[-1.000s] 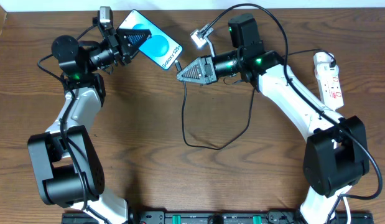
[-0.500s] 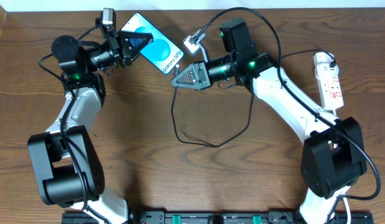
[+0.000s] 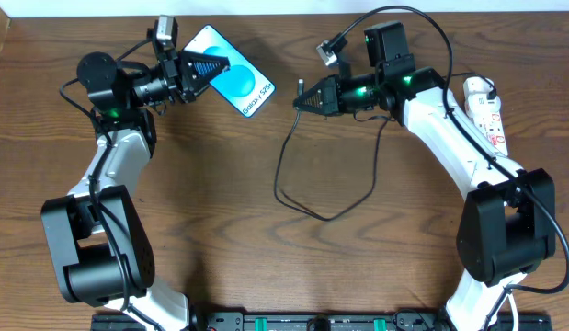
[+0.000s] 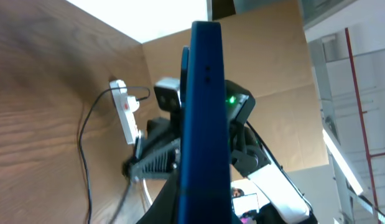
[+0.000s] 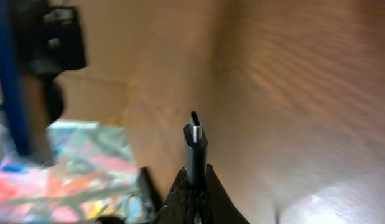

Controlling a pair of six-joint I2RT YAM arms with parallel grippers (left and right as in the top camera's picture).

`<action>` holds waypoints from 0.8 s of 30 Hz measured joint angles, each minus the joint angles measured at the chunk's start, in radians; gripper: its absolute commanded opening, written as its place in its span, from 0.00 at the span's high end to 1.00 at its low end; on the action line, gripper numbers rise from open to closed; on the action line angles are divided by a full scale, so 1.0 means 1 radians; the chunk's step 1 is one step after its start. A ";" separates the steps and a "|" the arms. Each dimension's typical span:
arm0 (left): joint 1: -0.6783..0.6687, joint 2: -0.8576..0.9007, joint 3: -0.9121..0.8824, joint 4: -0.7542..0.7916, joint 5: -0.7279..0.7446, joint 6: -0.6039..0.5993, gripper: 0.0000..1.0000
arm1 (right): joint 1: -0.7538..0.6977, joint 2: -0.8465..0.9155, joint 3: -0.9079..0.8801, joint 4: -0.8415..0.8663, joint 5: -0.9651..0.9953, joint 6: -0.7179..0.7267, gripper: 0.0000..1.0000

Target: Plug charger to phone and switch on socket

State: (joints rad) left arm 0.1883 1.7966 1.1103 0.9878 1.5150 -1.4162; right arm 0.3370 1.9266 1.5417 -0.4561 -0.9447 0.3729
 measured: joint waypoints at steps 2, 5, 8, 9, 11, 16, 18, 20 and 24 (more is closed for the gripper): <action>0.000 0.000 0.000 0.000 0.007 0.000 0.93 | 0.000 0.000 0.000 0.058 0.034 0.005 0.78; -0.002 0.000 0.000 0.000 0.010 0.000 0.93 | 0.000 0.000 0.002 0.141 0.064 0.030 0.69; -0.011 0.000 0.000 0.000 0.011 0.000 0.93 | 0.001 0.000 0.016 0.146 0.107 0.052 0.68; -0.018 0.000 0.000 0.000 0.011 0.001 0.93 | 0.002 0.000 0.023 0.137 0.121 0.056 0.68; -0.037 0.000 0.000 0.000 0.011 0.003 0.93 | 0.007 0.000 0.048 0.098 0.160 0.063 0.69; -0.091 0.000 -0.014 -0.051 0.012 0.026 0.93 | 0.044 0.000 0.139 -0.081 0.277 0.010 0.69; -0.111 0.000 -0.029 -0.113 0.002 0.053 0.93 | 0.069 0.000 0.185 -0.170 0.341 -0.033 0.70; -0.126 0.000 -0.046 -0.186 -0.012 0.090 0.93 | 0.093 0.000 0.232 -0.242 0.404 -0.080 0.72; -0.135 0.001 -0.062 -0.305 -0.048 0.167 0.93 | 0.126 0.000 0.293 -0.325 0.497 -0.163 0.74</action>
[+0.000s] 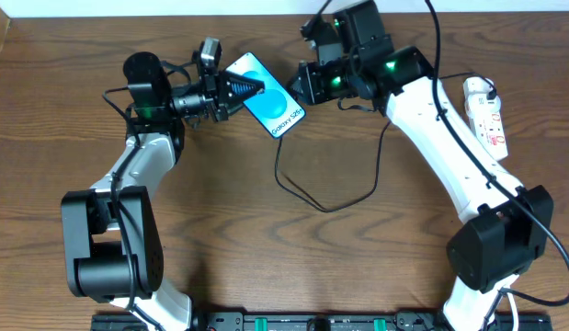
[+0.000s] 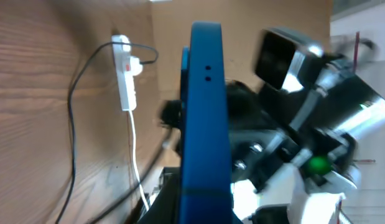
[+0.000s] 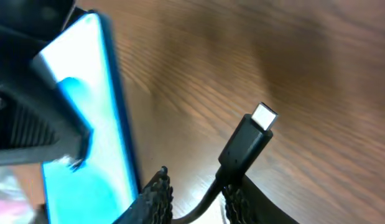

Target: Plug charger to phone and switch on socket

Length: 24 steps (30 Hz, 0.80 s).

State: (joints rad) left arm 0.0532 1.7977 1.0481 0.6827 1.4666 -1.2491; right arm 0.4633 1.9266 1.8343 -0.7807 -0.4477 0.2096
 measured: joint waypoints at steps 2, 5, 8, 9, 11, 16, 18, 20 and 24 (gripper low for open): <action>-0.003 0.000 -0.002 -0.030 -0.015 0.029 0.93 | 0.006 0.000 0.008 -0.031 0.035 -0.029 0.73; -0.011 0.000 -0.003 -0.040 -0.035 0.062 0.93 | 0.013 0.000 0.009 -0.114 0.165 -0.024 0.66; -0.018 0.000 -0.003 -0.042 -0.041 0.079 0.93 | 0.018 0.000 0.009 -0.193 0.372 0.040 0.58; -0.020 0.000 -0.003 -0.043 -0.042 0.081 0.93 | 0.018 0.000 0.009 -0.208 0.424 0.053 0.57; -0.022 0.000 -0.003 -0.043 -0.045 0.087 0.93 | 0.018 0.000 0.009 -0.213 0.482 0.059 0.55; -0.021 0.000 -0.003 -0.044 -0.052 0.098 0.93 | 0.018 0.000 0.009 -0.158 0.438 0.007 0.63; -0.022 0.000 -0.003 -0.044 -0.052 0.099 0.93 | 0.018 0.000 0.009 -0.137 0.393 -0.033 0.65; -0.024 0.000 -0.003 -0.044 -0.052 0.101 0.93 | 0.020 0.000 0.009 -0.132 0.348 -0.069 0.66; -0.039 0.000 -0.003 -0.044 -0.053 0.114 0.93 | 0.043 0.000 0.009 -0.130 0.283 -0.135 0.66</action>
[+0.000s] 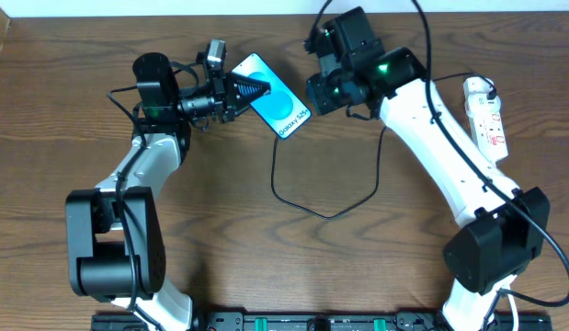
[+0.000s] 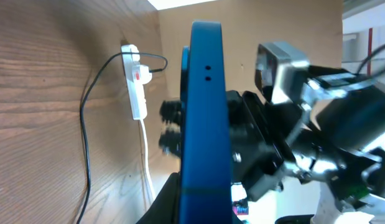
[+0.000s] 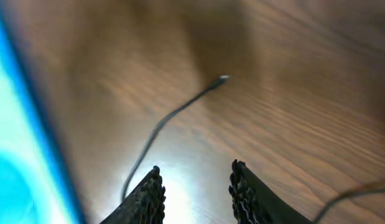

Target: Plug charger to phone and switch on socket

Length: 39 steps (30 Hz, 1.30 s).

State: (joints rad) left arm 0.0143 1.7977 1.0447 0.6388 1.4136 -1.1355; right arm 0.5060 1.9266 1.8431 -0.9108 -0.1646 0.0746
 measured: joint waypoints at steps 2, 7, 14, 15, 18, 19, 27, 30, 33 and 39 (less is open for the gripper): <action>-0.011 0.000 0.000 -0.001 0.003 0.008 0.93 | 0.016 0.000 0.000 0.002 -0.011 -0.029 0.66; -0.022 0.000 -0.002 -0.003 -0.003 0.011 0.93 | 0.033 0.000 0.000 0.006 -0.040 -0.065 0.67; -0.018 0.000 -0.002 -0.008 -0.014 0.012 0.93 | 0.055 0.000 0.000 0.033 -0.060 -0.068 0.66; -0.016 0.000 -0.002 -0.013 -0.018 0.011 0.93 | 0.061 0.000 0.000 0.037 -0.063 -0.066 0.67; -0.010 0.000 -0.002 -0.031 -0.030 0.011 0.93 | 0.077 0.000 0.000 0.043 -0.060 -0.056 0.66; -0.008 0.000 -0.002 -0.032 -0.031 0.011 0.93 | 0.080 0.000 0.000 0.050 -0.058 -0.052 0.66; -0.005 0.000 -0.002 -0.032 -0.051 0.011 0.93 | 0.084 0.000 -0.001 0.071 -0.039 -0.033 0.66; -0.008 0.000 -0.002 -0.032 -0.061 0.014 0.93 | 0.084 0.000 -0.004 0.086 -0.028 -0.031 0.66; -0.012 0.000 -0.002 -0.032 -0.074 0.018 0.93 | 0.084 0.000 -0.006 0.105 -0.012 -0.029 0.67; -0.021 0.000 -0.002 -0.032 -0.087 0.018 0.93 | 0.084 0.000 -0.007 0.148 0.016 -0.025 0.69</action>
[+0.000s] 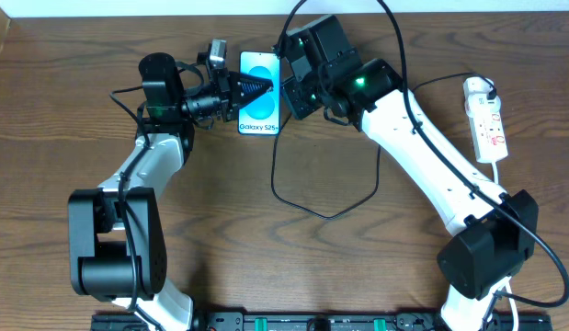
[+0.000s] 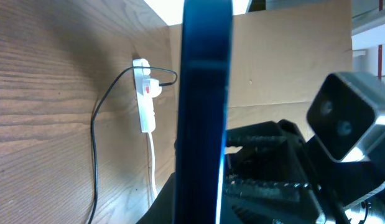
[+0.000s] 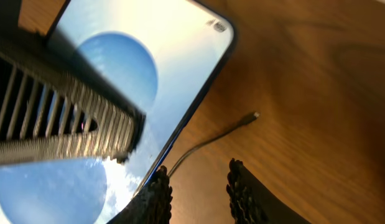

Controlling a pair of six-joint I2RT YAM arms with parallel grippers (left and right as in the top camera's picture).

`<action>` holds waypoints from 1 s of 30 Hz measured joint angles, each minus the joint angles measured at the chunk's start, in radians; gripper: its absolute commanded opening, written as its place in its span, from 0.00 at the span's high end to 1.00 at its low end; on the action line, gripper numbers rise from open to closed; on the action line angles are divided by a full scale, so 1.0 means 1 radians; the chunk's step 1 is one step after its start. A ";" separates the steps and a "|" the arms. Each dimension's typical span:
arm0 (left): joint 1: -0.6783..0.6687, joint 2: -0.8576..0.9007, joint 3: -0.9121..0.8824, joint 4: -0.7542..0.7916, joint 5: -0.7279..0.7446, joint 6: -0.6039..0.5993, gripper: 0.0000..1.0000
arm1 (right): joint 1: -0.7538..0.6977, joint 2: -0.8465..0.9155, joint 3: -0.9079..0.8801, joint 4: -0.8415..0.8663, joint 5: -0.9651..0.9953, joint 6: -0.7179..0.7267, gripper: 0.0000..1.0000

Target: Plug charger to phone and switch on socket

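Observation:
My left gripper is shut on the blue phone, holding it off the table at the back with its lit screen facing up. The left wrist view shows the phone edge-on. My right gripper stands open and empty against the phone's right edge, and its view shows the screen with a left finger across it. The black charger cable lies on the table. Its plug end rests loose on the wood below the phone, not in the phone.
A white power strip lies at the right edge of the table with the charger plugged in, also seen as the power strip from the left wrist. The cable loops across the middle of the wooden table.
The phone has turned from slanted to square with the table and sits slightly further left. My right gripper, still open, has moved left to the phone's right edge. The plug end still lies on the table.
My right gripper first held the USB-C plug upright, apart from the phone in my left gripper. Then both arms were closer and the plug sat loose between parted fingers. Then the plug lay on the table, right gripper empty. Now the empty gripper is beside the phone.

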State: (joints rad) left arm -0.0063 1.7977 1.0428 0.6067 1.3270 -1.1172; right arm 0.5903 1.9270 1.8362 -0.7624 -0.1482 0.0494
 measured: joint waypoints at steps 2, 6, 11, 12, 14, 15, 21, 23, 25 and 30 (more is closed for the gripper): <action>-0.004 0.000 0.000 0.000 0.001 0.000 0.93 | 0.001 0.000 0.000 0.015 0.003 0.002 0.70; -0.018 0.000 0.000 -0.002 0.004 0.015 0.93 | 0.015 0.000 0.000 0.029 0.030 0.004 0.70; -0.019 0.000 0.000 -0.007 0.002 0.020 0.93 | 0.034 0.003 0.000 0.030 0.083 0.011 0.69; -0.019 0.000 0.000 -0.009 0.001 0.020 0.93 | 0.039 0.004 0.000 0.031 0.094 0.012 0.70; -0.019 0.000 -0.001 -0.013 0.000 0.022 0.93 | 0.045 0.006 0.000 0.031 0.114 0.019 0.70; -0.019 0.000 -0.001 -0.013 -0.002 0.023 0.93 | 0.047 0.006 0.000 0.032 0.118 0.023 0.70; -0.019 0.000 -0.001 -0.013 -0.026 0.023 0.92 | 0.050 0.011 0.000 0.041 0.143 0.058 0.65; -0.019 0.000 -0.001 -0.014 -0.029 0.023 0.93 | 0.050 0.012 0.000 0.037 0.151 0.083 0.64; -0.014 0.000 -0.001 -0.016 -0.029 0.023 0.93 | 0.048 0.012 0.000 0.028 0.145 0.118 0.64; 0.024 0.000 -0.001 -0.013 -0.033 0.023 0.93 | 0.024 0.016 0.001 0.003 0.023 0.217 0.66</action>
State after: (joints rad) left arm 0.0174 1.7977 1.0416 0.5941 1.2938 -1.0943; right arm 0.6144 1.9427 1.8374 -0.7593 -0.1257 0.2661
